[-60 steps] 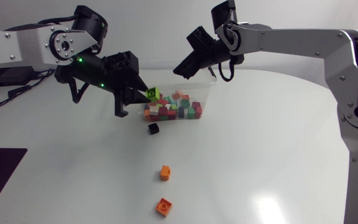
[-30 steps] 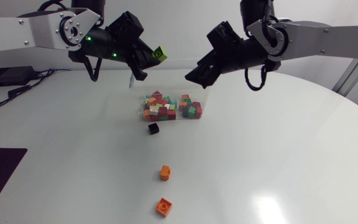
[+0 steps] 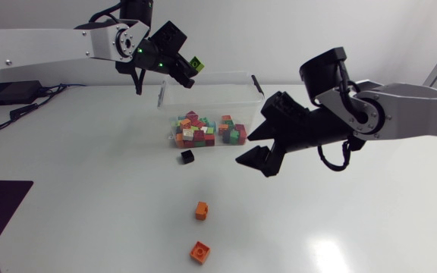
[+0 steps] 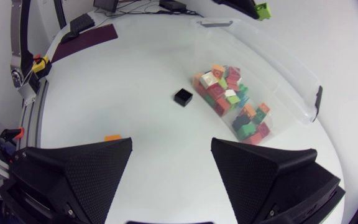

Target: Place the duplo bricks in the container

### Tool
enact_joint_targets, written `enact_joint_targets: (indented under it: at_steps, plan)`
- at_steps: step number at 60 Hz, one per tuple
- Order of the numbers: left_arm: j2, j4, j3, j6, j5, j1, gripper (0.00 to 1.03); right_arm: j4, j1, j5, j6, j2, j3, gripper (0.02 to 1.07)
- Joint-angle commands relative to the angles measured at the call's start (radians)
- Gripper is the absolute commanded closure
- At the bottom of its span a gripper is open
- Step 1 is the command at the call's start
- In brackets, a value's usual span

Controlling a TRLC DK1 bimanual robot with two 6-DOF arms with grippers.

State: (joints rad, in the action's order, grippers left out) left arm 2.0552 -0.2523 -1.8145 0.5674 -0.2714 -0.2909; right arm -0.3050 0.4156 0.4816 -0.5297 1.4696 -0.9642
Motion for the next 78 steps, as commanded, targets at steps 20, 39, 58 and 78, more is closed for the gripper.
enact_joint_targets:
  at_steps: [20,39,58,78]
  plan:
    - [0.095,-0.044,-0.131,-0.090,0.089,0.032,0.05,-0.079,0.184,-0.075,-0.052,0.064,0.042,0.15]
    - [-0.145,-0.048,0.099,-0.080,0.037,0.154,0.05,-0.057,0.292,-0.147,0.002,0.225,0.007,0.15]
    - [-0.389,-0.104,0.446,0.127,-0.022,0.228,0.06,-0.049,0.338,-0.176,0.040,0.353,-0.084,0.15]
    - [-0.474,-0.162,0.692,0.313,-0.074,0.263,0.06,-0.060,0.361,-0.207,0.066,0.440,-0.168,0.16]
